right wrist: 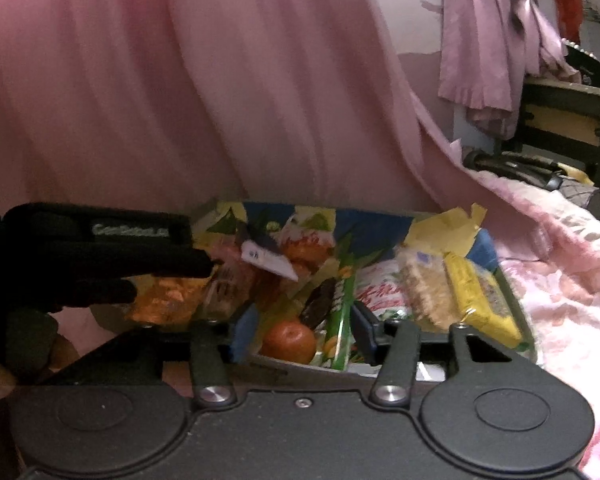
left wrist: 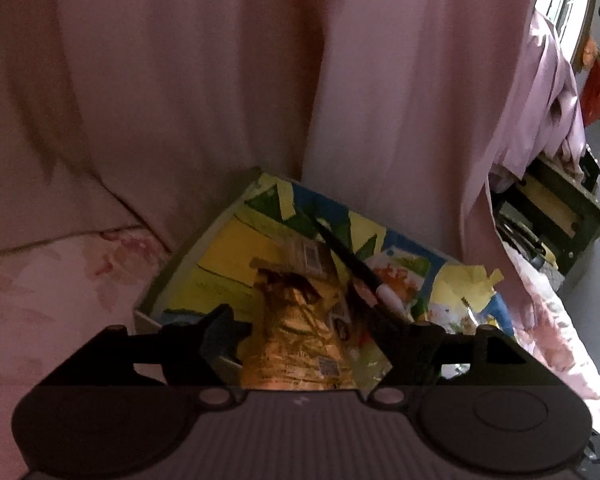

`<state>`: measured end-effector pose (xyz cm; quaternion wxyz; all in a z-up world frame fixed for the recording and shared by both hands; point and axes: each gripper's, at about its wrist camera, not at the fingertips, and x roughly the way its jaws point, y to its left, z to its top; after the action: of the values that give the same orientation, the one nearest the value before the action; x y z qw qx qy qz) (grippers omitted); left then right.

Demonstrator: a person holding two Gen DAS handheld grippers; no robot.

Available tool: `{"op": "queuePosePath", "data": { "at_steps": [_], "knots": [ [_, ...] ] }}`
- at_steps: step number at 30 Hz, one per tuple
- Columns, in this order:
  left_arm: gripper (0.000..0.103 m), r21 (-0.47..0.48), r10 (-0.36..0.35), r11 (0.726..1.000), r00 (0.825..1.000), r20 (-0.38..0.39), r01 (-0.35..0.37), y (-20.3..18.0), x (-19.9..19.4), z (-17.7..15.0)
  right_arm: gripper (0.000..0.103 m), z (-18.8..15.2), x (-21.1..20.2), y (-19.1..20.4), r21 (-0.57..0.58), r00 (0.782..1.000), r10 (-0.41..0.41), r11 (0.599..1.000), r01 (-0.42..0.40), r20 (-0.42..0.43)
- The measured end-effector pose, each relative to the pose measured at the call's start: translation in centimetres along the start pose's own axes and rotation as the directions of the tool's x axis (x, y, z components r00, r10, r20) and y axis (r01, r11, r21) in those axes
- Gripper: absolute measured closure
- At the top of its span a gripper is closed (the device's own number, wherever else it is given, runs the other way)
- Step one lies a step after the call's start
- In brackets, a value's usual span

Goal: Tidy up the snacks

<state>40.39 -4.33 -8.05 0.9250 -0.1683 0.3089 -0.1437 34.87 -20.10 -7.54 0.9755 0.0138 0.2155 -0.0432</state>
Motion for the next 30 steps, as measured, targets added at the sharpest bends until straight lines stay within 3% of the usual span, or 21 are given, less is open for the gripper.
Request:
{"op": "queuePosePath", "data": {
  "at_steps": [7,13,20,30],
  "knots": [
    [0.011,0.020,0.022,1.000,0.997,0.076,-0.024,-0.9,-4.3,1.0,0.029,2.2,-4.1,-1.4,0.040,0.996,-0.011,0.999,0.008,0.084],
    [0.001,0.055,0.044,0.997,0.983,0.177,-0.055,-2.3,-8.8,1.4,0.018,3.6,-8.4,-2.9,0.072,0.987,-0.017,0.997,0.005,0.161],
    [0.000,0.103,0.074,0.989,0.959,0.273,-0.105,-4.1,-13.5,0.6,0.007,4.4,-13.0,-4.1,0.074,0.971,-0.022,0.997,0.004,0.236],
    [0.000,0.157,0.114,0.973,0.943,0.314,-0.170,-4.9,-19.1,-2.2,0.001,3.8,-18.4,-4.8,0.068,0.961,-0.009,0.998,-0.010,0.277]
  ]
}}
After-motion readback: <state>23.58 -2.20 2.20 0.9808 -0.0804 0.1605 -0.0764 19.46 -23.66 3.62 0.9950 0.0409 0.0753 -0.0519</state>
